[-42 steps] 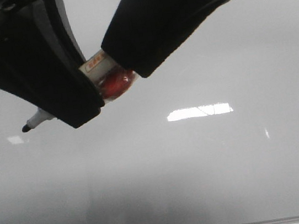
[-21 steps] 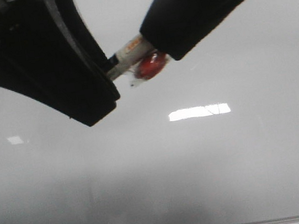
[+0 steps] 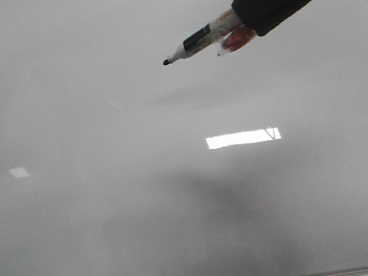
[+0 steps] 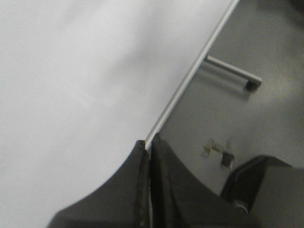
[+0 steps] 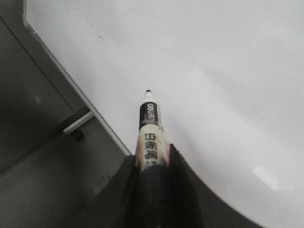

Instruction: Write number 9 on whiteboard

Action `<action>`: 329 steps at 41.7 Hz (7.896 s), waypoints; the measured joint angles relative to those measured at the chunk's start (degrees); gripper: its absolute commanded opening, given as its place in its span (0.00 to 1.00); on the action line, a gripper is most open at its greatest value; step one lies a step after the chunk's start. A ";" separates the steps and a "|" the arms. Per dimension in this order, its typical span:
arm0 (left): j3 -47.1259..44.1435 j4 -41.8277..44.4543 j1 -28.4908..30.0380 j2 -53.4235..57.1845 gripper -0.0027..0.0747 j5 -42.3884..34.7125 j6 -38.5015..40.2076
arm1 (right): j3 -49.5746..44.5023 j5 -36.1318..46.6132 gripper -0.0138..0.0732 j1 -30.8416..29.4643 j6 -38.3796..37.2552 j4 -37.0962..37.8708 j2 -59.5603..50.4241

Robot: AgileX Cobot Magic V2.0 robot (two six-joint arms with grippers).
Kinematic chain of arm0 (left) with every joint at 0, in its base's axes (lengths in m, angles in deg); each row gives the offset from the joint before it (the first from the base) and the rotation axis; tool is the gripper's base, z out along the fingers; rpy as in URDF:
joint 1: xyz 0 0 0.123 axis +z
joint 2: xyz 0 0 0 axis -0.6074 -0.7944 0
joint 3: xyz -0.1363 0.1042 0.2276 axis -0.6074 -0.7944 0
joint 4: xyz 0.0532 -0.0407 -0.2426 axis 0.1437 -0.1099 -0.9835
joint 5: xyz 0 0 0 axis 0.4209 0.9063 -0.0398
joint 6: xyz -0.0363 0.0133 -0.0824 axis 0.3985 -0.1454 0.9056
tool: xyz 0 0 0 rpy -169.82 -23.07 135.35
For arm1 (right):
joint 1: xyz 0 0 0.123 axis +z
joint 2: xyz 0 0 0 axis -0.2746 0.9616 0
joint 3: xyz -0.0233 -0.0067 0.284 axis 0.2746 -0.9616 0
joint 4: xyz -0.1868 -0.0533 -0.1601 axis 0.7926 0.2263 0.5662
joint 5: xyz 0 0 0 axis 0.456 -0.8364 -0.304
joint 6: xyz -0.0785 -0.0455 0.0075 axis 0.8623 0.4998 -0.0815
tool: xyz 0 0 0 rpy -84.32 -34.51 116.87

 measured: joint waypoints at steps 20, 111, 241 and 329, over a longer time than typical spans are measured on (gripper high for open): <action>-10.41 -7.12 0.14 18.09 0.01 -11.38 0.00 | 9.94 5.12 0.09 0.00 0.00 -3.98 15.62; -10.61 -7.97 0.14 18.09 0.01 -11.47 0.00 | 13.43 -3.36 0.09 3.73 -7.43 10.53 23.08; -8.04 1.86 24.05 -29.16 0.01 -43.31 23.60 | -22.99 1.55 0.08 -3.49 -5.12 15.84 -39.45; -21.16 1.73 24.05 36.59 0.01 -31.67 23.60 | -22.99 2.10 0.08 -3.49 -5.27 14.63 -39.45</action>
